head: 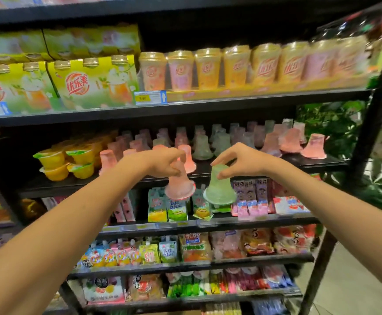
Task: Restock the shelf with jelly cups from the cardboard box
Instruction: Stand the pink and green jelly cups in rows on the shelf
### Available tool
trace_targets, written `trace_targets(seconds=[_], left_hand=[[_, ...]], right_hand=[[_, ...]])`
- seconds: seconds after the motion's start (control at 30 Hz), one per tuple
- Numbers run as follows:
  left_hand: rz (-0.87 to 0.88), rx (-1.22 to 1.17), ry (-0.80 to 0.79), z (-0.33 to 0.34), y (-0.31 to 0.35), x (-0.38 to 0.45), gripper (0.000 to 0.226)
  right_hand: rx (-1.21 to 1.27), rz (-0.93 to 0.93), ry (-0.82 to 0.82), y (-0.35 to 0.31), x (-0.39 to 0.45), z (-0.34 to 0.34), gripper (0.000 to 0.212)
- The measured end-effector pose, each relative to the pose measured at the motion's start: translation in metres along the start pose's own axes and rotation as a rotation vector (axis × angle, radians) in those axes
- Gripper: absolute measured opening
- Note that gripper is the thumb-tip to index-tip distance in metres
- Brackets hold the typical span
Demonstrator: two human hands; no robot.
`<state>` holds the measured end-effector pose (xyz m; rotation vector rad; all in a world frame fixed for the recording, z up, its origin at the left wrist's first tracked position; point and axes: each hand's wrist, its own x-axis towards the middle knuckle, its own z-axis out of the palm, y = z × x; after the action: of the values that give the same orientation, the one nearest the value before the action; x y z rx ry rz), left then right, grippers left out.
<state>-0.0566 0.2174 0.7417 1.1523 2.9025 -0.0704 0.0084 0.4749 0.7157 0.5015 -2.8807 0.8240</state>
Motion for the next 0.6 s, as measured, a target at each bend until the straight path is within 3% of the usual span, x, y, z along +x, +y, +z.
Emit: trace_targets(seconds=[0.37,0.6], left_hand=[[0.108,-0.027,0.182,-0.012,0.005,0.088,0.036],[0.061,-0.098,0.222,0.001,0.013,0.126,0.035]], right_hand=[[-0.047,0.111,0.137,0.040,-0.005,-0.044,0.035],[-0.022,0.124,0.172,0.062,0.005,-0.050,0.045]])
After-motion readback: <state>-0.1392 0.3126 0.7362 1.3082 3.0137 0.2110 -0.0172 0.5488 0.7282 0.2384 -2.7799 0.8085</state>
